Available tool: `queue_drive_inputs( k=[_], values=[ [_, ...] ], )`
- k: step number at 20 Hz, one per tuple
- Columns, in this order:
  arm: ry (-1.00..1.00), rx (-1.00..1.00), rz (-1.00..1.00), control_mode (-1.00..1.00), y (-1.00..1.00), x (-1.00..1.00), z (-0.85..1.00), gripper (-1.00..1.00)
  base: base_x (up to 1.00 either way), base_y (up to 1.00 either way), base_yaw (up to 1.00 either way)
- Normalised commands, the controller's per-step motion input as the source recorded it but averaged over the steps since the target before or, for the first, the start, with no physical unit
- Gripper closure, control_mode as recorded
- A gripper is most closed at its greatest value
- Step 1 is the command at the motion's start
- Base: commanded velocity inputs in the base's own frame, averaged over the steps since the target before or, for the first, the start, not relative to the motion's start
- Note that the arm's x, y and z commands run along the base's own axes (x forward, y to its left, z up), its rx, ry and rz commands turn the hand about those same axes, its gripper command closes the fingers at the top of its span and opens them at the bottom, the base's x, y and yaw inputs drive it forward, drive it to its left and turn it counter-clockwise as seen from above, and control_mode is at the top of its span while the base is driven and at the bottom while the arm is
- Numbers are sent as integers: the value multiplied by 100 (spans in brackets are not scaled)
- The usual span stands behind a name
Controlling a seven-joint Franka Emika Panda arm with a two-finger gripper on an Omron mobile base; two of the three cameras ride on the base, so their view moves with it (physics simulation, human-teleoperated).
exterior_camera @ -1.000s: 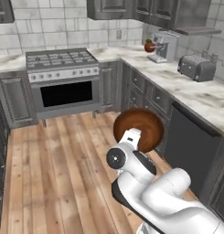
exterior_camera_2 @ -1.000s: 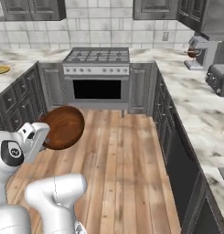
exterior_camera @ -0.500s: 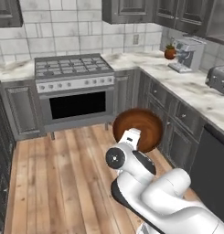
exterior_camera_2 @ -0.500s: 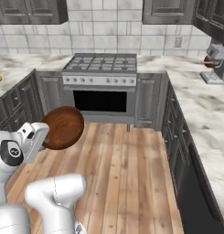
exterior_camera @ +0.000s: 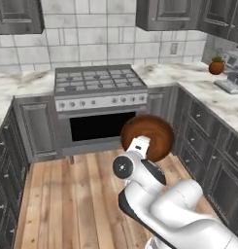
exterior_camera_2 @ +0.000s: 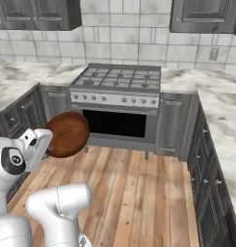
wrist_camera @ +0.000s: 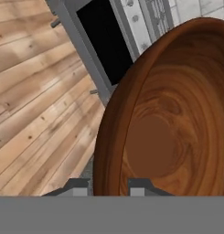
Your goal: Move the bowls from the cabinet to the plates on the dining table.
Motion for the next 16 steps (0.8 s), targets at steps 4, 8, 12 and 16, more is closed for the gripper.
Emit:
queue_drive_inputs(
  k=[4,8,12,16],
  values=[
    [0,0,0,100,0,0,0,100,100,0,37],
    [0,0,0,100,0,0,0,100,90,0,47],
    [0,0,0,100,0,0,0,100,70,0,50],
    [0,0,0,100,0,0,0,100,66,3,52]
  ],
)
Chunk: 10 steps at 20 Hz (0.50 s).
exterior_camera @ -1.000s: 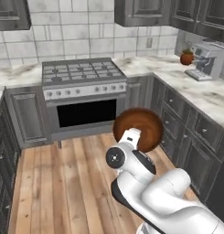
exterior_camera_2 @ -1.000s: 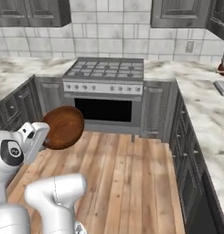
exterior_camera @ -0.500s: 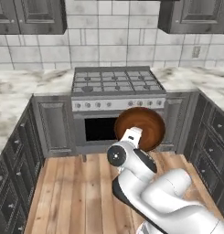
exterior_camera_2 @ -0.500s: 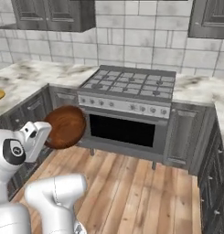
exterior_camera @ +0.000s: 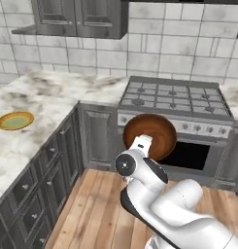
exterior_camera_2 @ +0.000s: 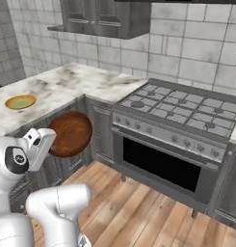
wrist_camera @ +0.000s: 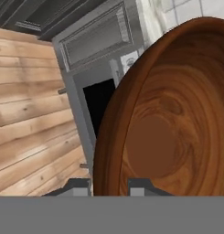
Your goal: Move the bowls from the cabinet to the plates on the dining table.
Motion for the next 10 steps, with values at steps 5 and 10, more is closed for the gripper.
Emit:
queue_drive_inputs(
  k=[5,10],
  values=[
    [0,0,0,100,0,0,0,100,62,2,49],
    [0,0,0,100,0,0,0,100,76,0,45]
  ],
)
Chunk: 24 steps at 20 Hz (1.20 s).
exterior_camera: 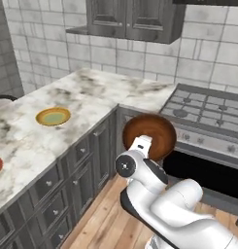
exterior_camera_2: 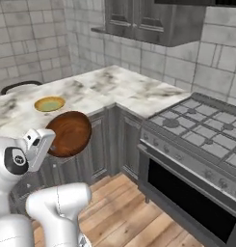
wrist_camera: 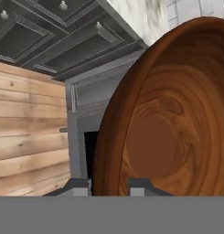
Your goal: Move the bowls from the cabinet to the plates on the dining table.
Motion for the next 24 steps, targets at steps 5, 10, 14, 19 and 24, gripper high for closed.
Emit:
queue_drive_inputs(
  k=[5,10,14,19,24],
  values=[
    [0,0,0,100,0,0,0,100,87,0,43],
    [0,0,0,100,0,0,0,100,80,0,41],
    [0,0,0,100,0,0,0,100,52,0,40],
    [0,0,0,100,0,0,0,100,26,0,25],
    [0,0,0,100,0,0,0,100,28,-15,12]
  ],
)
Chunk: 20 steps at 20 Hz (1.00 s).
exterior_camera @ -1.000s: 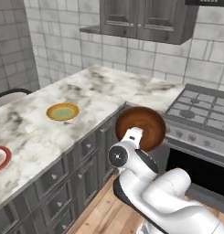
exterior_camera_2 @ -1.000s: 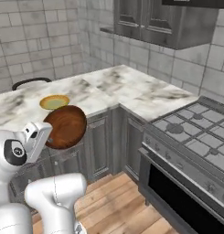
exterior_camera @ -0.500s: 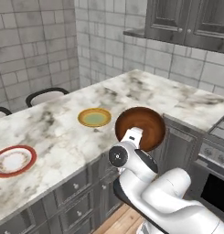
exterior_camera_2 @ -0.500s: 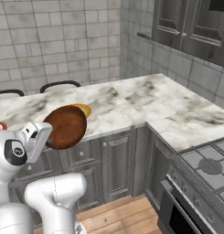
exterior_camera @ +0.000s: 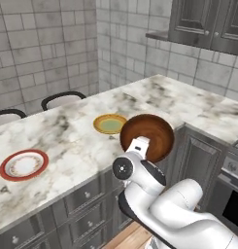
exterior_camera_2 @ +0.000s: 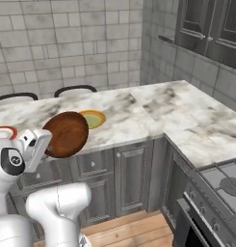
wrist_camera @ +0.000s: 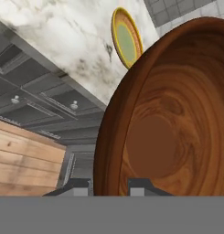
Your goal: Move the bowls from the cabinet to the plates on the dining table.
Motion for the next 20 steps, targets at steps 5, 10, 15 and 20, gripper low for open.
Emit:
queue_drive_inputs(
  k=[5,10,15,20],
  values=[
    [0,0,0,100,0,0,0,100,22,-39,0],
    [0,0,0,100,0,0,0,100,17,-43,0],
    [0,0,0,100,0,0,0,100,21,-15,0],
    [0,0,0,100,0,0,0,100,36,0,0]
  ],
)
